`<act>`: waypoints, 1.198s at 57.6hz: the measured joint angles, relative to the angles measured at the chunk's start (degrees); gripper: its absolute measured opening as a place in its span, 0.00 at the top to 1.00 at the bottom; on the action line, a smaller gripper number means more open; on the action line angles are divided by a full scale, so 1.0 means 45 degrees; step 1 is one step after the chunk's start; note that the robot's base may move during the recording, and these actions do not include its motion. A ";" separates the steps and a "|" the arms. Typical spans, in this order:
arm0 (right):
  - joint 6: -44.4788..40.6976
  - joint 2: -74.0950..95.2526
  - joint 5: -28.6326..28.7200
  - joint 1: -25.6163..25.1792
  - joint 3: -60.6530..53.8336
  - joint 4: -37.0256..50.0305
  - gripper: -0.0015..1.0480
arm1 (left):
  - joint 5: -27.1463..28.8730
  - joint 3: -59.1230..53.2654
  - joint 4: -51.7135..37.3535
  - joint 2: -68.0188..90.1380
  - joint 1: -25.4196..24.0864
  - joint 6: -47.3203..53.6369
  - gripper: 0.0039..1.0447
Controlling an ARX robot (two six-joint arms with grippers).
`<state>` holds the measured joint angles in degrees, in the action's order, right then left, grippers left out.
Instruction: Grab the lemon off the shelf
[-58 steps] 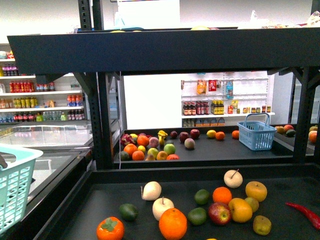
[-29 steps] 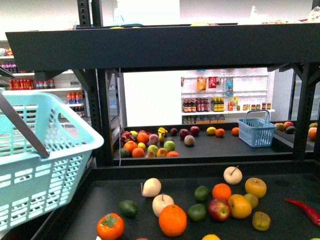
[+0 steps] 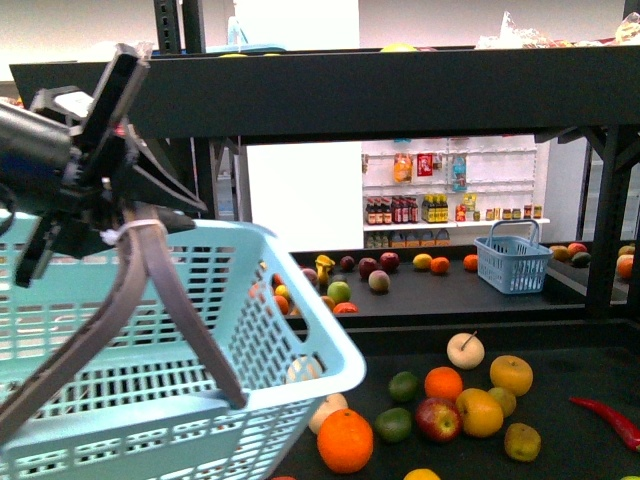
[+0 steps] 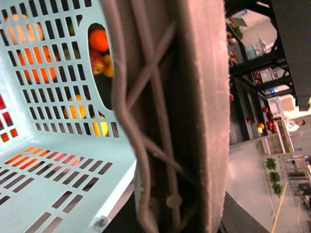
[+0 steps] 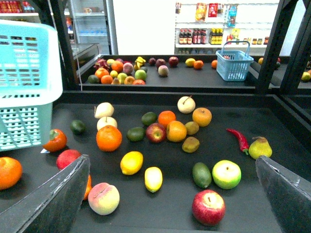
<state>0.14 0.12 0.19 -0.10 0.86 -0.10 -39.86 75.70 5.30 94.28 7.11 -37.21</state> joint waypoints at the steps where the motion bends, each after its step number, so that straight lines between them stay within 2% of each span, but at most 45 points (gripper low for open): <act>1: 0.0000 0.0000 0.0000 0.0000 0.0000 0.0000 0.02 | -0.0034 0.0000 -0.0117 0.0063 0.0155 0.0000 0.87; 11: 0.0000 0.0000 0.0000 0.0000 0.0000 0.0000 0.02 | -0.0102 0.0194 -0.0398 0.0792 0.1127 0.0024 0.87; 19: 0.0005 0.0000 0.0000 0.0000 0.0000 0.0000 0.02 | 0.0345 0.0588 -0.0529 0.1481 0.1685 -0.0087 0.87; 32: 0.0000 0.0000 0.0000 0.0000 0.0000 0.0000 0.02 | 0.0865 0.0957 -0.0529 0.1724 0.1870 0.0000 0.87; 33: -0.0019 0.0044 -0.0155 0.0034 0.0010 -0.0053 0.02 | 0.0865 0.0957 -0.0529 0.1724 0.1870 0.0010 0.87; 36: -0.0083 0.0699 -0.1647 0.0476 0.0466 -0.1413 0.02 | 0.0865 0.0957 -0.0525 0.1734 0.1870 0.0024 0.87; 39: -0.0039 0.1919 -0.2322 0.0457 0.1035 -0.2662 0.02 | 0.0889 0.0957 -0.0520 0.1749 0.1860 0.0005 0.87; 43: 0.0146 0.3458 -0.1705 0.0063 0.1438 -0.3065 0.02 | 0.0903 0.0957 -0.0520 0.1749 0.1865 0.0010 0.87; 47: 0.0505 0.5153 -0.0505 -0.0641 0.1923 -0.2739 0.02 | 0.0913 0.0962 -0.0520 0.1749 0.1865 0.0029 0.87; 54: 0.0782 0.9272 0.1583 -0.2419 0.3585 -0.0835 0.02 | 0.0899 0.0962 -0.0520 0.1758 0.1865 0.0029 0.87; 61: 0.0393 1.3814 0.2317 -0.3254 0.5561 0.1549 0.02 | 0.0908 0.0962 -0.0520 0.1768 0.1865 0.0029 0.87; 69: -0.0141 1.8884 0.2657 -0.3376 0.8262 0.2720 0.02 | 0.0913 0.0957 -0.0520 0.1773 0.1870 0.0024 0.87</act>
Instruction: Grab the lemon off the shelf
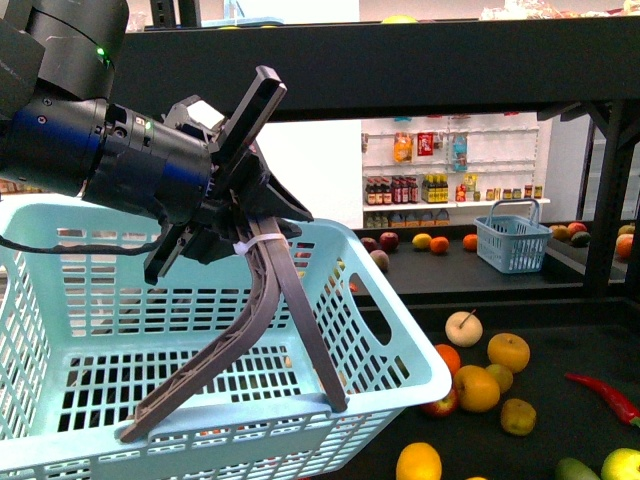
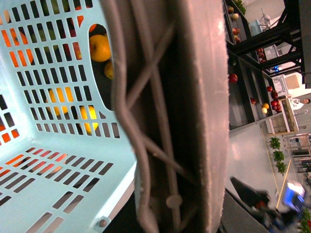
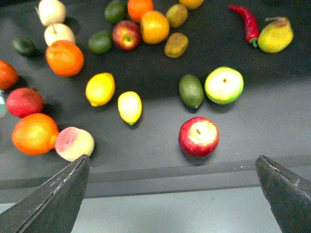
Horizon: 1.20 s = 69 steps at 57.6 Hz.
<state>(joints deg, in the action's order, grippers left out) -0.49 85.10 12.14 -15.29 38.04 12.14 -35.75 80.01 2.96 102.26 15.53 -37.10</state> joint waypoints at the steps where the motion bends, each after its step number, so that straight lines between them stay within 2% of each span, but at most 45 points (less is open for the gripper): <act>1: -0.0053 0.1200 0.0141 0.0034 0.0690 -0.0092 0.02 | -0.0019 0.0005 0.0000 0.0000 0.0010 0.0005 0.87; 9: -0.1122 0.6737 -0.0291 0.0753 0.4231 0.0583 0.02 | -0.0010 0.0005 0.0000 0.0019 0.0000 0.0010 0.87; 13: -0.1846 0.7985 -0.0962 0.1180 0.5081 0.1025 0.02 | -0.0019 0.0005 0.0000 0.0019 0.0005 0.0010 0.87; 19: -0.2200 0.9462 -0.1229 0.1768 0.6144 0.1035 0.02 | -0.0015 0.0005 0.0000 0.0019 0.0005 0.0000 0.87; 31: -0.3191 1.1458 -0.1515 0.2735 0.7936 0.1190 0.02 | 0.0005 0.0005 0.0000 0.0019 0.0000 0.0005 0.87; 42: -0.3546 1.3134 -0.1637 0.3371 0.9972 0.0583 0.02 | -0.0005 0.0005 0.0000 0.0019 0.0000 0.0005 0.87; 69: -0.2798 1.5669 -0.1914 0.3779 1.3289 -0.0544 0.02 | -0.0005 0.0005 0.0000 0.0019 0.0000 0.0010 0.87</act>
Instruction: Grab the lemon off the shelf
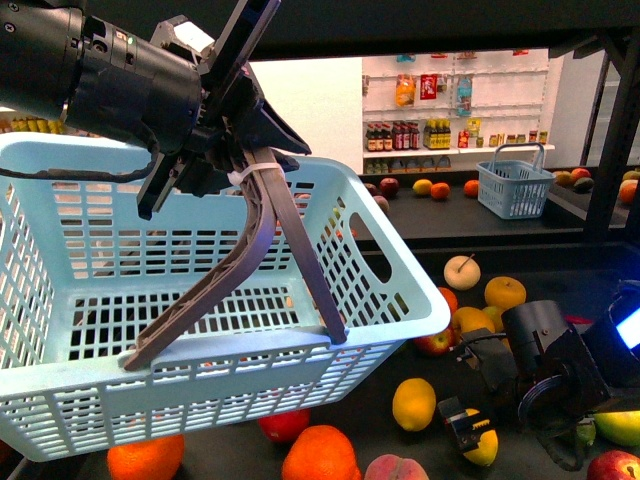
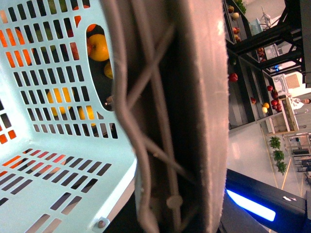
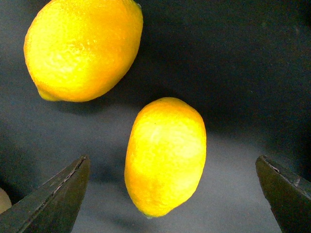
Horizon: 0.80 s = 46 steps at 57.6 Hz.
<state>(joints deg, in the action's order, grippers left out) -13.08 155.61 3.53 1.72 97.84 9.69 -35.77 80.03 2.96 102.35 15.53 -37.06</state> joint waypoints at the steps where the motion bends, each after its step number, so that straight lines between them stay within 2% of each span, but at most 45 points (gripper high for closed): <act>1: 0.0049 0.0078 0.0000 0.0005 0.0136 -0.0049 0.02 | 0.0000 0.0000 0.0000 0.0000 0.0000 0.0000 0.87; 43: 0.0801 0.2589 -0.0136 0.0243 0.3687 -0.1749 0.02 | -0.0005 0.0000 0.0000 0.0000 0.0000 -0.0005 0.87; 46: 0.0816 0.2739 -0.0219 0.0248 0.3852 -0.1821 0.05 | 0.0000 0.0000 0.0000 0.0000 0.0000 0.0000 0.87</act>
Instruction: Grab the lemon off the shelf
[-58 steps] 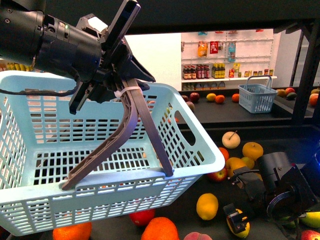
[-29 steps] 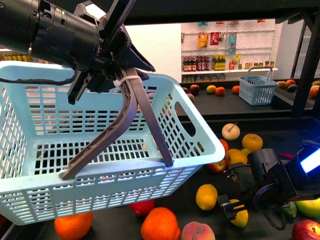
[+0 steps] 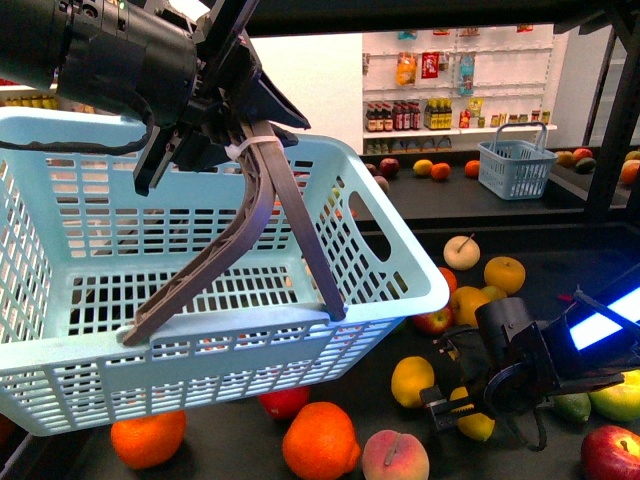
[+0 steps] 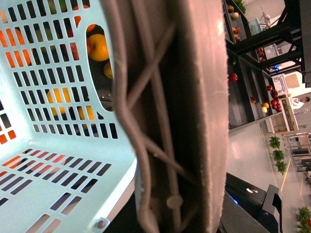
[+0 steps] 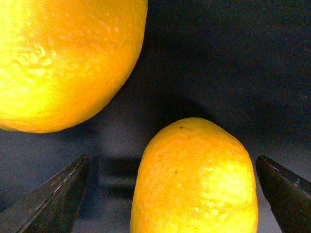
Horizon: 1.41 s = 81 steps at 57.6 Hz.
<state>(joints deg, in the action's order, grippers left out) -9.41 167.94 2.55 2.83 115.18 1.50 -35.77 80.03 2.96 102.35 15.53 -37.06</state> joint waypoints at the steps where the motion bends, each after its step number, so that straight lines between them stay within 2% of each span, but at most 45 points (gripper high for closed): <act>1: 0.0005 0.0053 -0.0039 0.0000 0.0073 -0.0039 0.08 | 0.0000 0.0000 0.0000 0.0000 0.0000 0.0000 0.87; 16: 0.0044 0.0272 -0.0102 -0.0024 0.0257 -0.0151 0.42 | -0.0005 0.0000 0.0000 0.0000 0.0000 -0.0005 0.87; 21: 0.0131 0.0267 -0.0121 -0.0087 0.0233 0.0029 0.49 | -0.0005 0.0000 0.0000 0.0000 0.0000 -0.0005 0.87; 33: 0.0175 -0.0583 -0.0097 -0.0359 -0.1035 0.0879 0.51 | 0.0005 0.0000 0.0000 0.0000 0.0000 -0.0005 0.87; 44: -0.0306 -0.2963 0.0029 -0.0782 -0.3497 0.2730 0.51 | 0.0000 0.0000 0.0000 0.0000 0.0000 -0.0005 0.87; 59: -0.0160 -0.9088 0.1953 -0.1156 -0.8048 0.4857 0.52 | -0.0005 0.0000 0.0000 0.0000 0.0000 -0.0005 0.87; 68: 0.0665 -1.2488 0.3177 -0.0602 -0.9355 0.4362 0.52 | 0.0005 0.0000 0.0000 0.0000 0.0000 0.0000 0.87; 81: 0.1243 -1.3240 0.3157 0.0622 -0.9928 0.3920 0.52 | -0.0005 0.0000 0.0000 0.0000 0.0000 -0.0005 0.87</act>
<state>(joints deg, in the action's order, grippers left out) -3.81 108.36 16.75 5.63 70.50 19.14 -35.79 80.03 2.96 102.35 15.53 -37.08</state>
